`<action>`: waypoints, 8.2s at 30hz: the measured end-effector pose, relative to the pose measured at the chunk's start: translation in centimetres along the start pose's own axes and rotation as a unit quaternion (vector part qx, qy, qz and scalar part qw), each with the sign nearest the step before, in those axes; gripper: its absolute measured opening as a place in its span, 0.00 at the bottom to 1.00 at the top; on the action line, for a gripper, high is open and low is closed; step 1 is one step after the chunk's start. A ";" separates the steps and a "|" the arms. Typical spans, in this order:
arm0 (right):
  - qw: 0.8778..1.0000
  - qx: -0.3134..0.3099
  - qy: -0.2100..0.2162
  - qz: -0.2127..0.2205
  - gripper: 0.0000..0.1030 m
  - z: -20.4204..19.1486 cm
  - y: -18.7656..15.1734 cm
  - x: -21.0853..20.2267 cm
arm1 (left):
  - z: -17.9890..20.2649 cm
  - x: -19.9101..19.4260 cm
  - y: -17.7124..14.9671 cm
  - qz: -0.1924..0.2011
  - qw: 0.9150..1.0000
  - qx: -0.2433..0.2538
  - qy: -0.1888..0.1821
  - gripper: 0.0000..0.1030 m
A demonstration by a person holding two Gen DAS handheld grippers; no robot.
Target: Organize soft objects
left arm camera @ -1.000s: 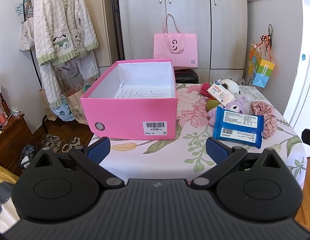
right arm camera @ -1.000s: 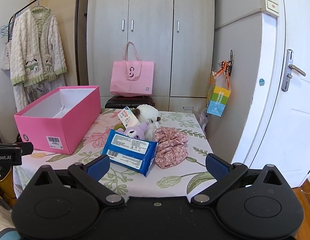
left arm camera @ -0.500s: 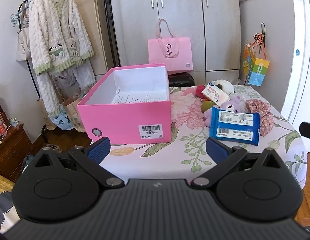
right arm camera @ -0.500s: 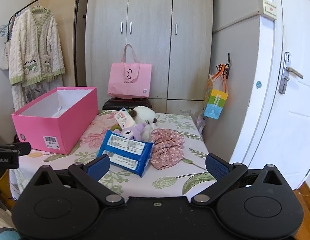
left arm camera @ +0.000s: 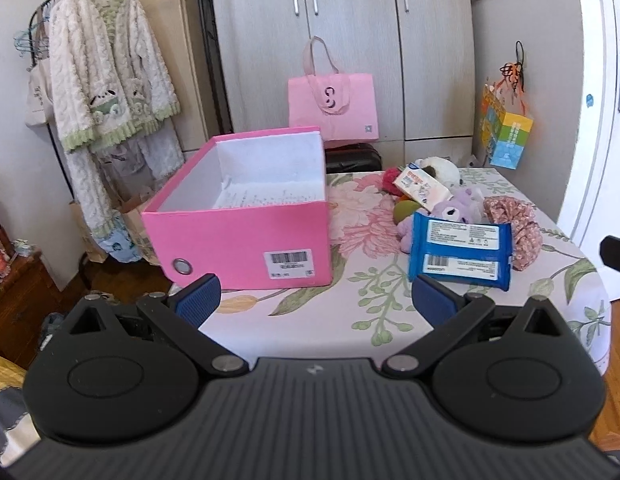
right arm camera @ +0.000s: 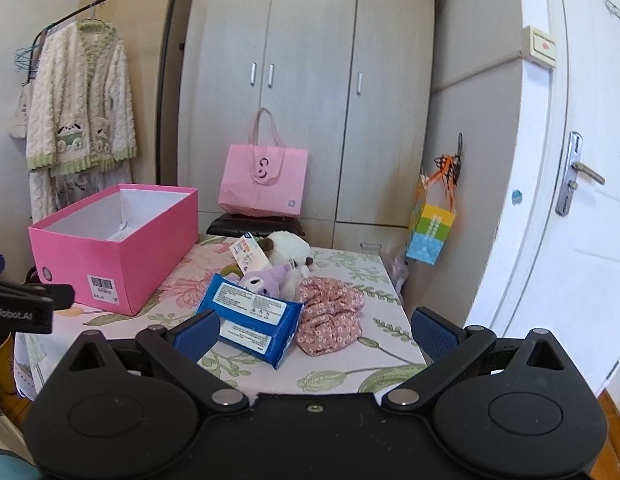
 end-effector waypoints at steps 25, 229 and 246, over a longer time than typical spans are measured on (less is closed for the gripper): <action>0.984 0.071 0.152 -0.059 0.84 -0.1 -4.4 11.9 | 6.5 9.4 2.0 0.047 0.993 0.009 -0.108 0.93; 0.987 0.037 0.112 -0.110 0.81 5.6 -3.6 25.2 | 10.0 27.6 9.0 -0.079 0.975 -0.141 -0.153 0.73; 0.986 0.056 0.131 -0.088 0.29 5.3 -4.4 24.8 | 9.8 28.8 8.4 -0.082 0.971 -0.186 -0.123 0.61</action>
Point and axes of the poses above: each gripper's, at about its wrist camera, not at the fingertips, and x roughly the way its jaws point, z to its right, y to its top, the point moved 7 cm from there along x, roughly the way its jaws point, and after that the axes turned 6 degrees about x, right-handed, at the moved point
